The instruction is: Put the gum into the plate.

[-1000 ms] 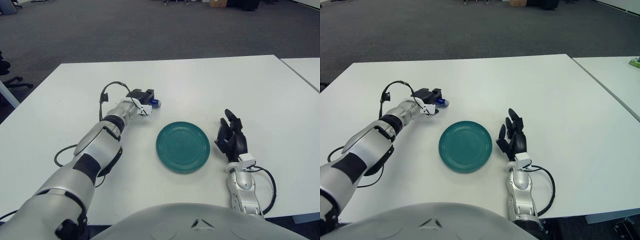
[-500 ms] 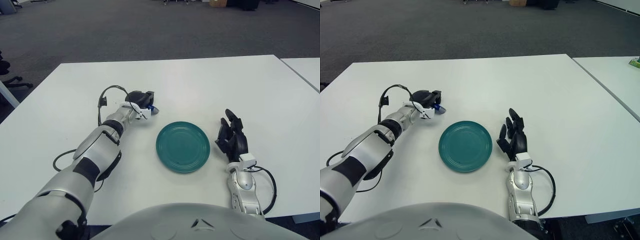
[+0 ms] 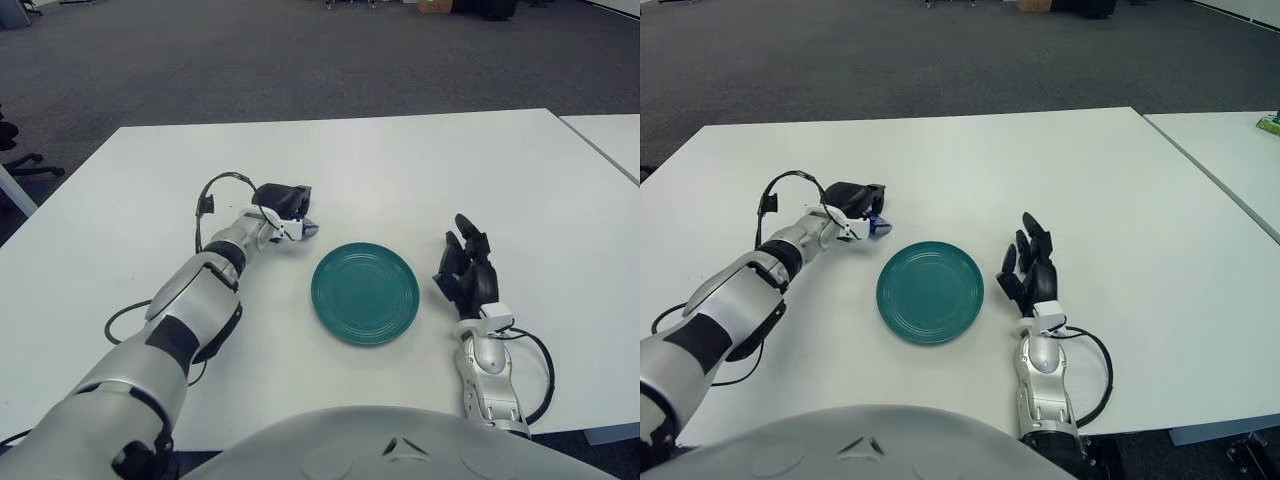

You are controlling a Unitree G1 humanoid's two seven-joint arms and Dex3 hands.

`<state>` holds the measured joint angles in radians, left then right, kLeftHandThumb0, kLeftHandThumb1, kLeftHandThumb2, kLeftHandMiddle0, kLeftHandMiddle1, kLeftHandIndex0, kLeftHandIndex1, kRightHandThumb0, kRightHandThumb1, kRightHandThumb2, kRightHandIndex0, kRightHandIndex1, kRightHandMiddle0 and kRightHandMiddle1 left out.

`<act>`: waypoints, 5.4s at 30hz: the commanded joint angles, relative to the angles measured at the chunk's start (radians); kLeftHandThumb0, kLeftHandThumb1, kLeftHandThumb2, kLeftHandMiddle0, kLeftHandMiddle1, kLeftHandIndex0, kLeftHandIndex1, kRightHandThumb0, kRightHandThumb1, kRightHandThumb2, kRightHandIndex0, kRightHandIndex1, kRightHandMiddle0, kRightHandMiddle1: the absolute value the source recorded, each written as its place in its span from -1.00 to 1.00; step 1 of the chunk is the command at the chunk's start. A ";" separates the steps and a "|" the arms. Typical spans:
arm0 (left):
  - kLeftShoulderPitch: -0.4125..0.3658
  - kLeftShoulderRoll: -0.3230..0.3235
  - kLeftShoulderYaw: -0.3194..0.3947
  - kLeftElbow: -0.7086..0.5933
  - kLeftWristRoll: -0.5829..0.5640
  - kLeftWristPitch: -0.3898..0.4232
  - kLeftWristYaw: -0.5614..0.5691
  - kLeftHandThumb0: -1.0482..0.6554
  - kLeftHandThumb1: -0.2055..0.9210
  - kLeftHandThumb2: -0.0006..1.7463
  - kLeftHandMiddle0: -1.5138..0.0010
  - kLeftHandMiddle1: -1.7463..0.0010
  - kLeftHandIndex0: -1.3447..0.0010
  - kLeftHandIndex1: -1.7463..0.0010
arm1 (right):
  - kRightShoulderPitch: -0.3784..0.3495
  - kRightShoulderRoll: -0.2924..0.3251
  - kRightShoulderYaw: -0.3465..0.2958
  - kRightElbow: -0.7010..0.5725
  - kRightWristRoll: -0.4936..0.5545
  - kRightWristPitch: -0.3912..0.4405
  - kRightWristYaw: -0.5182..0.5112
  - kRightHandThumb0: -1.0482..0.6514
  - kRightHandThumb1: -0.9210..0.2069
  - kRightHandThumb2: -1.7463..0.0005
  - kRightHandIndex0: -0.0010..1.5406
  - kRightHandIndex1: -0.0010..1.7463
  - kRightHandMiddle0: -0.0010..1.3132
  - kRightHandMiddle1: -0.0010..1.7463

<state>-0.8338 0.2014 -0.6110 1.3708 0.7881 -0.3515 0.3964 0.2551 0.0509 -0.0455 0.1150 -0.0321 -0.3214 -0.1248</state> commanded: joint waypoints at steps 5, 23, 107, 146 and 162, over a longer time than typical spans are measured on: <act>-0.046 0.054 0.033 -0.019 -0.018 -0.048 0.059 0.23 -0.21 0.62 0.10 -0.97 0.35 -1.00 | 0.077 -0.010 -0.016 0.153 -0.006 0.104 -0.004 -0.51 -1.00 -0.08 -0.67 -0.99 -1.00 -0.38; -0.083 0.131 0.118 -0.246 -0.088 -0.358 0.086 0.23 -0.38 0.70 -0.01 -0.88 0.22 -1.00 | 0.063 0.008 -0.017 0.169 0.001 0.113 -0.011 -0.58 -1.00 -0.06 -0.57 -0.95 -1.00 -0.31; 0.312 0.163 0.097 -0.954 -0.215 -0.460 -0.524 -1.00 1.00 -0.47 1.00 1.00 1.00 1.00 | 0.000 0.025 -0.041 0.313 0.012 0.012 0.019 -0.63 -1.00 0.01 -0.53 -1.00 -1.00 -0.23; 0.744 -0.223 0.607 -1.144 -1.108 0.230 -0.424 -0.89 1.00 0.11 0.37 0.90 0.68 -0.40 | 0.001 0.027 -0.038 0.310 0.008 0.058 0.024 -0.64 -1.00 -0.03 -0.42 -0.96 -1.00 -0.22; 0.866 -0.187 0.635 -1.122 -0.994 0.199 -0.460 -0.77 1.00 0.07 0.60 0.33 0.44 -0.31 | 0.009 0.023 -0.019 0.265 -0.010 0.093 0.012 -0.66 -1.00 -0.07 -0.53 -1.00 -1.00 -0.34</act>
<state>-0.0019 -0.0054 0.0290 0.2627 -0.2258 -0.1405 -0.0292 0.1408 0.0595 -0.0719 0.2490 -0.0421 -0.3574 -0.1078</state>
